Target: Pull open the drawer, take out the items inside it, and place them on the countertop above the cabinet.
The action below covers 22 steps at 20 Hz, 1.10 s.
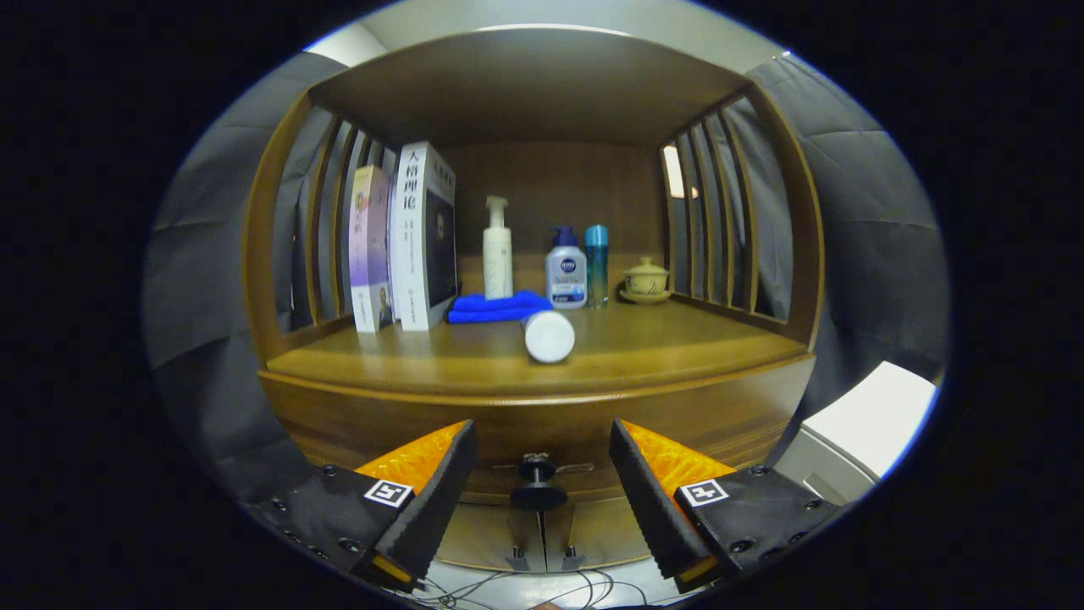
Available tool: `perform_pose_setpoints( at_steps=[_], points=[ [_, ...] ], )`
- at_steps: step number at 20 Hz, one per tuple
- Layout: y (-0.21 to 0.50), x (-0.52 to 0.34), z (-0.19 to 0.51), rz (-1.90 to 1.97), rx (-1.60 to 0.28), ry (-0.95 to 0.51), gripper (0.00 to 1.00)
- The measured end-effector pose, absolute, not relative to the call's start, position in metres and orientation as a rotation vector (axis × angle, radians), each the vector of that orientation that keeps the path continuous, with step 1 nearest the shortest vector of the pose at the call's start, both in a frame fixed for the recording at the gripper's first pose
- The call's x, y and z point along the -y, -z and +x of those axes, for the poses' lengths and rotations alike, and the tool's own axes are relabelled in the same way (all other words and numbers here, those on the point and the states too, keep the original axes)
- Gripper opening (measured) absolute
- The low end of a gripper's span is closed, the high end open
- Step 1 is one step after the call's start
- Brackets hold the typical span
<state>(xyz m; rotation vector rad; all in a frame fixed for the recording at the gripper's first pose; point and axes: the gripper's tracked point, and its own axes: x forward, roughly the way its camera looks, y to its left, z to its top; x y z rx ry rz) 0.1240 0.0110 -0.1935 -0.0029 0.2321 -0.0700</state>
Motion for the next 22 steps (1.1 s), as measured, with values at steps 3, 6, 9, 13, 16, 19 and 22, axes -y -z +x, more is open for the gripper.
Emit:
perform_pose_setpoints(
  at_steps=[3,6,9,13,16,19,22],
  points=[
    [0.129,-0.021,0.114,0.057,-0.124,0.050,0.97],
    [0.076,-0.029,0.096,0.017,-0.056,0.017,0.97],
    [0.042,-0.042,0.075,-0.019,-0.025,-0.031,0.97],
    [0.013,-0.049,0.056,-0.053,-0.021,-0.074,0.97],
    [-0.009,-0.051,0.041,-0.054,-0.015,-0.092,0.97],
    [-0.016,-0.050,0.016,-0.061,-0.020,-0.121,0.97],
    [-0.012,-0.038,-0.008,-0.074,-0.029,-0.114,0.97]
  ],
)
